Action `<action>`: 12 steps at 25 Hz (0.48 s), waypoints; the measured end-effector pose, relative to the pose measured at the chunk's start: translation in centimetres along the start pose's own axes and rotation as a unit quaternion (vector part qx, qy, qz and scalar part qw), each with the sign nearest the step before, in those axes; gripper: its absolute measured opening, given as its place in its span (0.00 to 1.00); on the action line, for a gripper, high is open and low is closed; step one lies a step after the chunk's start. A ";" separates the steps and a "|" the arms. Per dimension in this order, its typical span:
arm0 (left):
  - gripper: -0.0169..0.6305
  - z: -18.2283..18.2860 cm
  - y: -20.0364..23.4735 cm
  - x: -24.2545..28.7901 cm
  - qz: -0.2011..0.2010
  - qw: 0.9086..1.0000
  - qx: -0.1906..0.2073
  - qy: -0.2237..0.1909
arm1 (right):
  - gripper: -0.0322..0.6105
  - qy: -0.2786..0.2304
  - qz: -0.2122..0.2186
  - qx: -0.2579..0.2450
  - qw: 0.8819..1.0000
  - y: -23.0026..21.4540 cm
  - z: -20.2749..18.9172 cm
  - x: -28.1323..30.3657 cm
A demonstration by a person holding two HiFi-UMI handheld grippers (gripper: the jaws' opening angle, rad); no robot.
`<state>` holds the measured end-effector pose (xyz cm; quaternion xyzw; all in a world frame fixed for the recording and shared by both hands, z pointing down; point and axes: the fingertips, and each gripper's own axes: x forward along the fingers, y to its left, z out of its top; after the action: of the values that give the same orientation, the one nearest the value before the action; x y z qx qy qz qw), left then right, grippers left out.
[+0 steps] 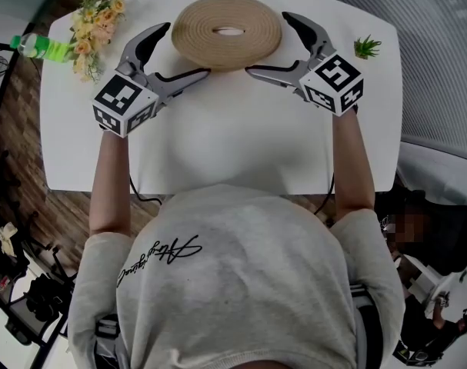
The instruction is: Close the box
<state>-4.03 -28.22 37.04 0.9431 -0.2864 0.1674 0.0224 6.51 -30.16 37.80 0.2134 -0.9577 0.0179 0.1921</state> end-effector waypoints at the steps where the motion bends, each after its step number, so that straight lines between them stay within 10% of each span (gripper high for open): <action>1: 0.80 0.2 -0.3 -0.1 0.000 1.000 0.002 -0.003 | 0.97 -0.003 -0.002 -0.001 1.000 0.3 0.2 -0.2; 12: 0.80 2.4 -2.8 -2.0 0.016 0.999 0.006 -0.036 | 0.97 -0.048 -0.022 -0.008 0.999 2.8 3.3 -2.7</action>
<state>-3.28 -25.13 34.33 0.9438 -0.3013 0.1357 0.0039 6.43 -26.91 33.86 0.2338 -0.9610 -0.0046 0.1478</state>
